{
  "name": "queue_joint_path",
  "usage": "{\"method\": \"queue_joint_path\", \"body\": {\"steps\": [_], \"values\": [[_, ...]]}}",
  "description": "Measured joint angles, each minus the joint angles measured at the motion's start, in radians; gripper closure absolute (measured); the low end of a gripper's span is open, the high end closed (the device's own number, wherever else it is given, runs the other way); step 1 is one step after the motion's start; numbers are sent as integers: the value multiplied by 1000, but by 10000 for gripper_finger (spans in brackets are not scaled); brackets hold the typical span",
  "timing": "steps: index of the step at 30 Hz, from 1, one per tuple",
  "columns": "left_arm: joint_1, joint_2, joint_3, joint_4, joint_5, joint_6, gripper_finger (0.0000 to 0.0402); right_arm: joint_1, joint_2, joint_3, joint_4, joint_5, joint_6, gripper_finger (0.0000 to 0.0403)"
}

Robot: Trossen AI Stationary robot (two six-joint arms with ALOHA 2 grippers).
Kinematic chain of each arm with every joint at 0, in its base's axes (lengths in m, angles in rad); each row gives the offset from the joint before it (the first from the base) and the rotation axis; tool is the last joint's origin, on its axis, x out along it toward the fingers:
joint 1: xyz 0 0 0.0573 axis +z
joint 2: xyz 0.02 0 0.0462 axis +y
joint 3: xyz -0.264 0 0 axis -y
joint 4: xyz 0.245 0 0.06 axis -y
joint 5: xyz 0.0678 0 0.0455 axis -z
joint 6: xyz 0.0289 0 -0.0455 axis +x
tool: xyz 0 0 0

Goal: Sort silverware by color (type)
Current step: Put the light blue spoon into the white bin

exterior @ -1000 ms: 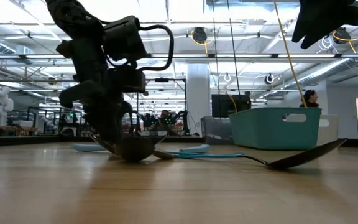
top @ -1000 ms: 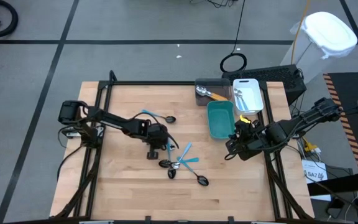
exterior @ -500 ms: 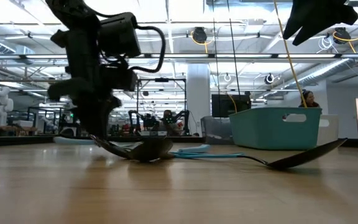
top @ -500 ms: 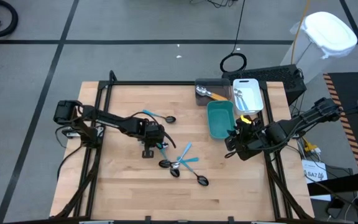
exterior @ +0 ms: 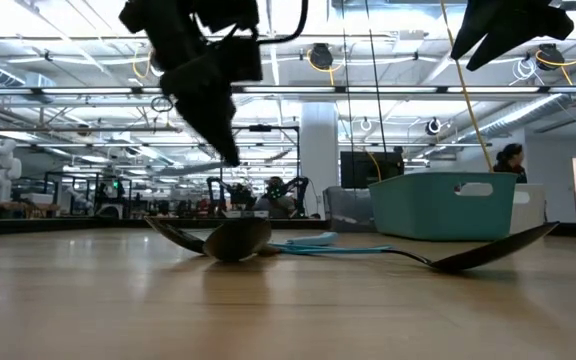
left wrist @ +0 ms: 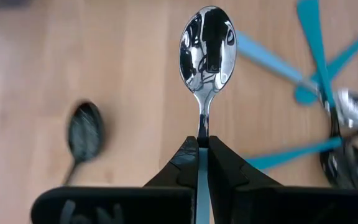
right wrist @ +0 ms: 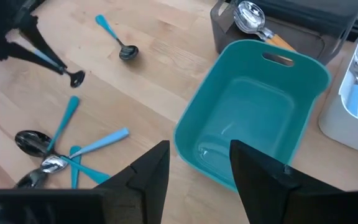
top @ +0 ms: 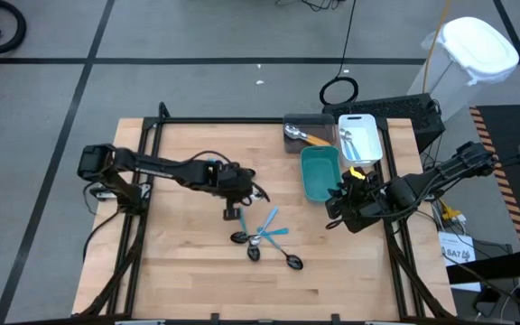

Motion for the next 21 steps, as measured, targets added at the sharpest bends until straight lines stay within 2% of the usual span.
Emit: {"method": "queue_joint_path", "body": {"steps": [8, 15, 21], "values": [[63, 0, 168, 22, -6, -42, 392, 0, 0, 0, 91, 37, 41, 239], [132, 0, 316, 122, -6, -154, 392, 0, 0, 0, 259, 159, -61, 239], [164, 0, 394, 242, -6, -265, 392, -1, 0, 0, 319, 264, -104, 239]]}}
